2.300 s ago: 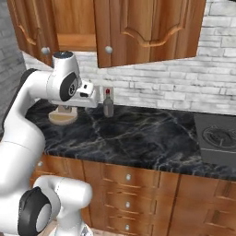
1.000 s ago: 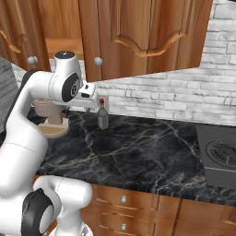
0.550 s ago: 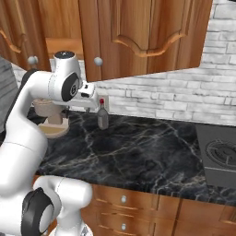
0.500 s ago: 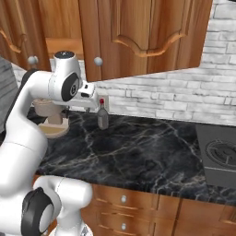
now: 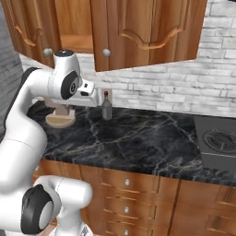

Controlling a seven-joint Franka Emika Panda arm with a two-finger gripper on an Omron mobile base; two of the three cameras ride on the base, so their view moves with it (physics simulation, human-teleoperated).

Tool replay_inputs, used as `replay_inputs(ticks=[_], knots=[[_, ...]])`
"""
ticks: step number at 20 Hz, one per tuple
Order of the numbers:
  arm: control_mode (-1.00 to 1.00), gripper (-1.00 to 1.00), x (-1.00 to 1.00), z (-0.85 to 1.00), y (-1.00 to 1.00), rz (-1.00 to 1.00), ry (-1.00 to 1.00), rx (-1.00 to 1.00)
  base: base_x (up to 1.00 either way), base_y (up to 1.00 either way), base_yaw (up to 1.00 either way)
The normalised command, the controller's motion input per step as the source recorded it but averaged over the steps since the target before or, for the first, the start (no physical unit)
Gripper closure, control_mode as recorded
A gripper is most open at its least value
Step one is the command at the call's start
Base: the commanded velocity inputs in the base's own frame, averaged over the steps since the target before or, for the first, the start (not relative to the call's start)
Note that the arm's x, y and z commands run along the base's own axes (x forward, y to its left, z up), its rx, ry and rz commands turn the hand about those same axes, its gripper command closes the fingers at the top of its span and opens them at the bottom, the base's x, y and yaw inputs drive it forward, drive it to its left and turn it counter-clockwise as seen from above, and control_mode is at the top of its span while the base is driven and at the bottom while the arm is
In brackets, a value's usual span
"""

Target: Close all open cabinet doors.

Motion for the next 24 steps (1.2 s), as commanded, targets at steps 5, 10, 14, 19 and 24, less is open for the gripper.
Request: replay_inputs(ticks=[5, 10, 14, 19, 24], knots=[[1.0, -1.0, 0.0, 0.0, 0.0, 0.0, 0.0, 0.0, -0.2, 0.0, 0.0], [1.0, -1.0, 0.0, 0.0, 0.0, 0.0, 0.0, 0.0, 0.0, 0.0, 0.0], [1.0, -1.0, 0.0, 0.0, 0.0, 0.0, 0.0, 0.0, 0.0, 0.0, 0.0], [1.0, -1.0, 0.0, 0.0, 0.0, 0.0, 0.0, 0.0, 0.0, 0.0, 0.0], [-1.0, -1.0, -0.3, 0.0, -0.07, 0.01, -0.19, 0.0, 0.0, 0.0, 0.0]])
